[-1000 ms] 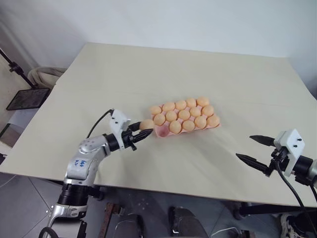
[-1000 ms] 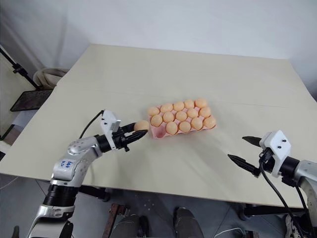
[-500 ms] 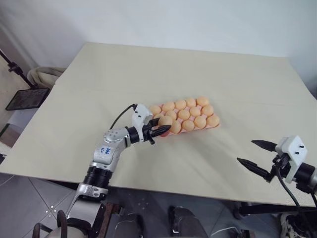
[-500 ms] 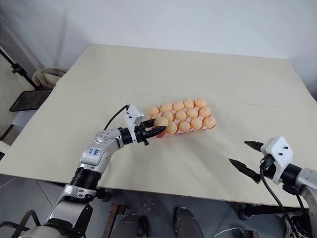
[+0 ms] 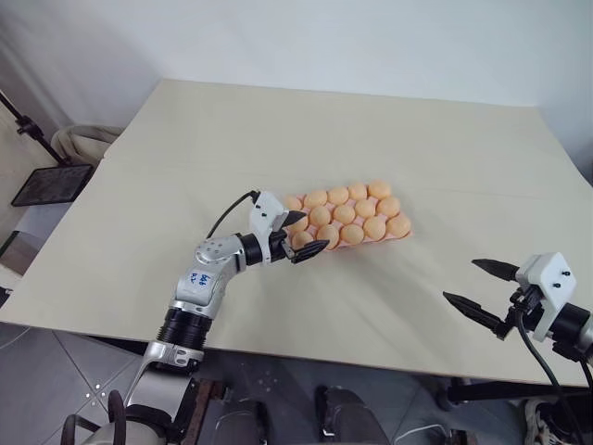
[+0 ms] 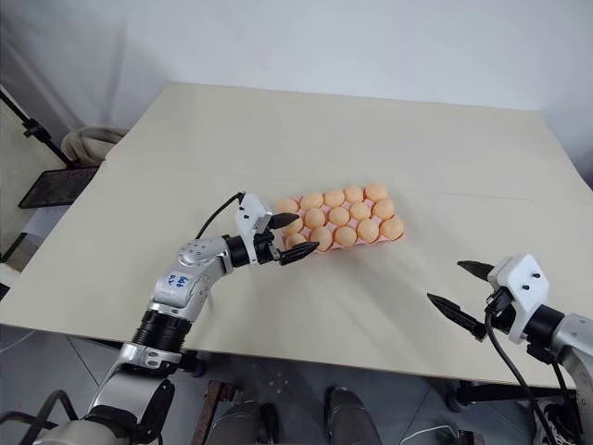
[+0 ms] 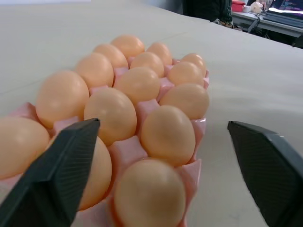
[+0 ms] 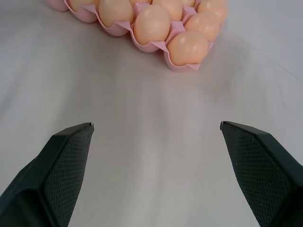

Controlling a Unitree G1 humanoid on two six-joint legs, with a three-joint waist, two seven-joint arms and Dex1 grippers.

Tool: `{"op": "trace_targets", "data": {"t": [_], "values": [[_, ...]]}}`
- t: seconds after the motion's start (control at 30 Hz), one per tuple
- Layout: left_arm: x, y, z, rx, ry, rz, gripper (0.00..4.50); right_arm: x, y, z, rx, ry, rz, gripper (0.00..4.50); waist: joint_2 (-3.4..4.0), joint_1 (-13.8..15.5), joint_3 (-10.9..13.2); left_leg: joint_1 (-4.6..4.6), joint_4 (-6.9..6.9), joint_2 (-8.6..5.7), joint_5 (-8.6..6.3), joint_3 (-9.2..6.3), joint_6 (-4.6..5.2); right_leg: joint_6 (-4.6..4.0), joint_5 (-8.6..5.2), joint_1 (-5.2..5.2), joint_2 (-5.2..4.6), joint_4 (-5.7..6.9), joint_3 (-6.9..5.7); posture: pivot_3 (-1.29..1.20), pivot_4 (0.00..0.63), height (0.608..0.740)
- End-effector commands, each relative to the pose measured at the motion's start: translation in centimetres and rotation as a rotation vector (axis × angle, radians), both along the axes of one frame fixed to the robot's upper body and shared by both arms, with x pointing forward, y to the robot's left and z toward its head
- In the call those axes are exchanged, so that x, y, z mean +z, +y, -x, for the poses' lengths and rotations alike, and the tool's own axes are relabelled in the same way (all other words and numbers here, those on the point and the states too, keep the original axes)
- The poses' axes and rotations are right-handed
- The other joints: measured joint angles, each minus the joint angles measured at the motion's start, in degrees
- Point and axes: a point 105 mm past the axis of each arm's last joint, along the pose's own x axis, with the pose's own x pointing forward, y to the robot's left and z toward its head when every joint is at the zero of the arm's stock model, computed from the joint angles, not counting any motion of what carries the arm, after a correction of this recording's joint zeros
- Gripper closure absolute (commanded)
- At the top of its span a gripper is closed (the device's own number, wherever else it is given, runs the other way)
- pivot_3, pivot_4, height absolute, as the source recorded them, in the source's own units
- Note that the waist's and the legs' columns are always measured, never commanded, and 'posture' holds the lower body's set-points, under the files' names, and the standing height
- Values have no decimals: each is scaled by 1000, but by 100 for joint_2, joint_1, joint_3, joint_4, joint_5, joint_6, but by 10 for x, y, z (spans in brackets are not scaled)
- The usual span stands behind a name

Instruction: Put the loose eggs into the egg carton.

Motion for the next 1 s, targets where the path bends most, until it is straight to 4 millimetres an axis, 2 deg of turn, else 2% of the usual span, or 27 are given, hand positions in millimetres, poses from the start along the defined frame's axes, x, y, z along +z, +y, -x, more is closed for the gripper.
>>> {"op": "trace_targets", "data": {"t": [0.03, 0.2, 0.4, 0.53, 0.6, 0.77, 1.0], "values": [[15, 6, 11, -22, -37, 22, 25, 9, 0, -1, -1, -38, -6, 0, 0, -6, 0, 0, 0, 0, 0, 0, 0, 0, 0, 0, 0, 0, 0, 0, 150, 740], [14, 29, 39, -87, 24, -26, 25, 9, 0, -5, 4, -40, -7, 0, 2, -18, 1, 1, -4, 7, 3, -2, -7, -6, -3, -2, 4, 3, -2, 0, 150, 740], [13, 79, 64, -118, 33, -74, 25, 10, 1, -10, 22, -41, -6, 0, 4, -15, 2, 5, -3, 5, -3, -7, -22, -39, -22, 0, -4, 9, -7, 0, 150, 740], [19, 120, 59, -33, 13, -141, 25, 12, -2, -11, 26, -39, 2, 0, 5, -8, 3, 5, -2, 5, -2, -9, -24, -86, -48, 0, -7, 10, -9, 0, 150, 740], [31, 137, 53, 16, -39, -154, 25, 12, -3, -11, 30, -37, 6, 0, 6, -1, 4, 4, -3, 2, -1, -9, -23, -94, -53, 0, -14, 8, -11, 0, 150, 740], [49, 159, 53, 13, -92, -137, 25, 16, -7, -14, 32, -42, 21, 0, 7, -6, 4, -2, -10, -1, -3, -9, -19, -95, -53, 0, -23, -3, -15, 0, 150, 740], [44, 171, 55, -3, -101, -165, 25, 17, -12, -11, 28, -44, 35, 0, 7, -5, 4, -2, -27, 4, -7, -11, -29, -76, -44, -8, -22, -3, -30, 0, 150, 740]]}}
